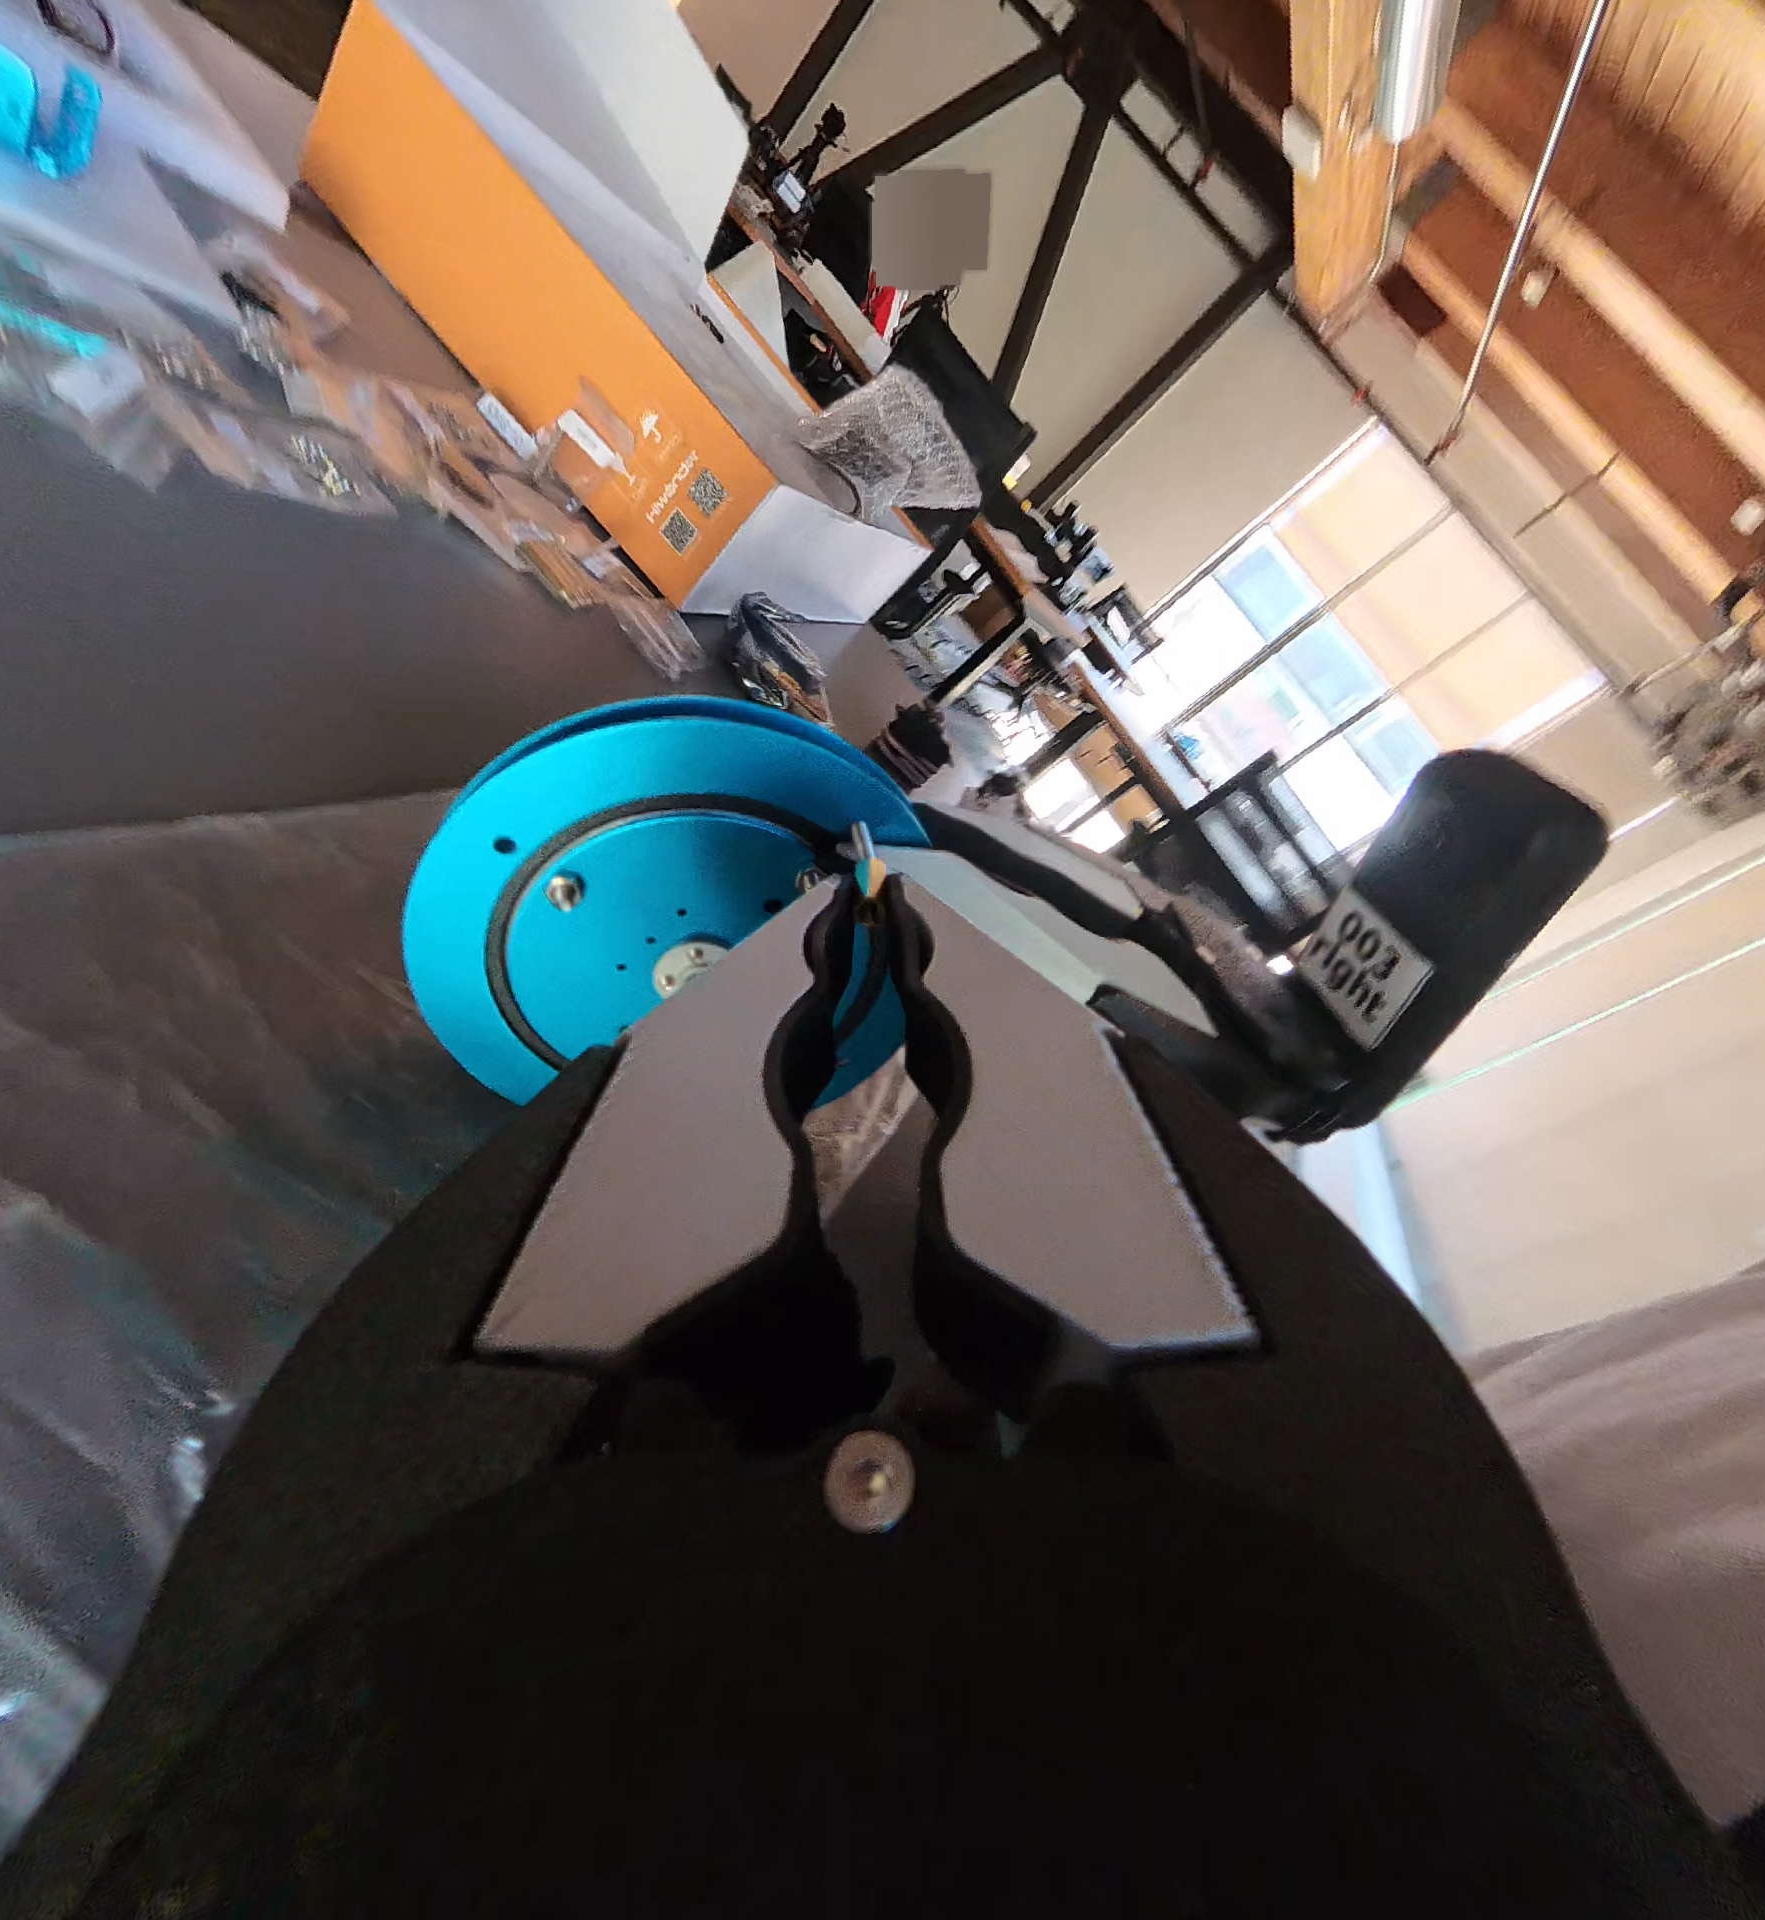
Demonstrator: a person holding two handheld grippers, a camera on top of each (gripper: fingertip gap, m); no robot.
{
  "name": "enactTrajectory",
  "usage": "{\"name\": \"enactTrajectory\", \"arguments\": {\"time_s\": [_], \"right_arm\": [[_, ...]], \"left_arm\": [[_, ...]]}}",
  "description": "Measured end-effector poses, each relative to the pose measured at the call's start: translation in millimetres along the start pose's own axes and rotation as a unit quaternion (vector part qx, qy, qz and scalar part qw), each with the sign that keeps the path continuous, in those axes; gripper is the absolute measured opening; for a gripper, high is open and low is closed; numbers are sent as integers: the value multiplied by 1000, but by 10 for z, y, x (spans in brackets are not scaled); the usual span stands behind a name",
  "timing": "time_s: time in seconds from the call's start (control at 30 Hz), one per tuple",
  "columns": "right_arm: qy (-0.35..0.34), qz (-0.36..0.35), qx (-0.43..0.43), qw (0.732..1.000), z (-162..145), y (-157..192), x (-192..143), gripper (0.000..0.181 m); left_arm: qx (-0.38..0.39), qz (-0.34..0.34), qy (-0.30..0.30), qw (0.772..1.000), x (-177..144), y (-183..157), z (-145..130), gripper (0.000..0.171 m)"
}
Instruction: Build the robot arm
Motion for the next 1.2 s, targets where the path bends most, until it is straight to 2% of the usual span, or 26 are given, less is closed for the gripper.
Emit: {"name": "enactTrajectory", "arguments": {"time_s": [0.2, 0.3, 0.37, 0.43, 0.5, 0.6, 0.63, 0.7, 0.73, 0.77, 0.8, 0.83, 0.87, 0.9, 1.07, 1.13, 1.2], "right_arm": [[-6, -12, -28, 1000, -6, 13, -13, 14], [-10, -17, -44, 999, -9, 19, -21, 14], [-11, -17, -50, 999, -11, 22, -24, 14], [-9, -15, -48, 999, -11, 21, -26, 15], [-8, -12, -45, 999, -10, 19, -26, 14], [-6, -11, -36, 999, -2, 3, -12, 14], [-4, -11, -33, 999, 1, -7, -4, 15], [0, -7, -30, 1000, 7, -22, 6, 15], [1, -5, -28, 1000, 9, -25, 9, 15], [1, -3, -27, 1000, 9, -25, 11, 15], [1, -1, -28, 1000, 10, -23, 15, 15], [1, 0, -29, 1000, 11, -18, 19, 15], [2, 1, -31, 1000, 12, -9, 26, 14], [3, 1, -34, 999, 13, 0, 33, 14], [4, 1, -36, 999, 11, 42, 51, 14], [3, 0, -35, 999, 9, 41, 43, 14], [4, 0, -33, 999, 8, 32, 35, 14]], "left_arm": [[-135, -23, -6, 991, -9, 8, -16, 4], [-226, -54, -7, 973, -14, 20, -25, 4], [-294, -79, -8, 953, -17, 28, -29, 4], [-326, -96, -7, 940, -16, 32, -32, 4], [-323, -101, -5, 941, -17, 37, -31, 4], [-265, -104, -8, 958, -76, 40, 42, 4], [-225, -84, -6, 971, -122, 90, 65, 4], [-64, -19, 31, 997, -219, 252, 56, 4], [50, 28, 80, 995, -262, 368, -5, 4], [170, 78, 128, 974, -314, 499, -59, 5], [273, 109, 172, 940, -361, 602, -113, 5], [340, 124, 209, 909, -394, 668, -172, 5], [373, 123, 237, 889, -410, 698, -241, 5], [380, 113, 260, 880, -412, 704, -313, 5], [367, 90, 325, 867, -396, 770, -602, 5], [363, 94, 328, 867, -408, 794, -631, 6], [354, 96, 331, 870, -435, 799, -628, 14]]}}
Point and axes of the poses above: each gripper's, where its closed fingertips meet, x out along the fingers, z out of its top, y = z × x across the jaws, the point moved 3 cm from there along -x, back along the fingers, and after that the axes turned 7 degrees about x, right-handed, at the moved point
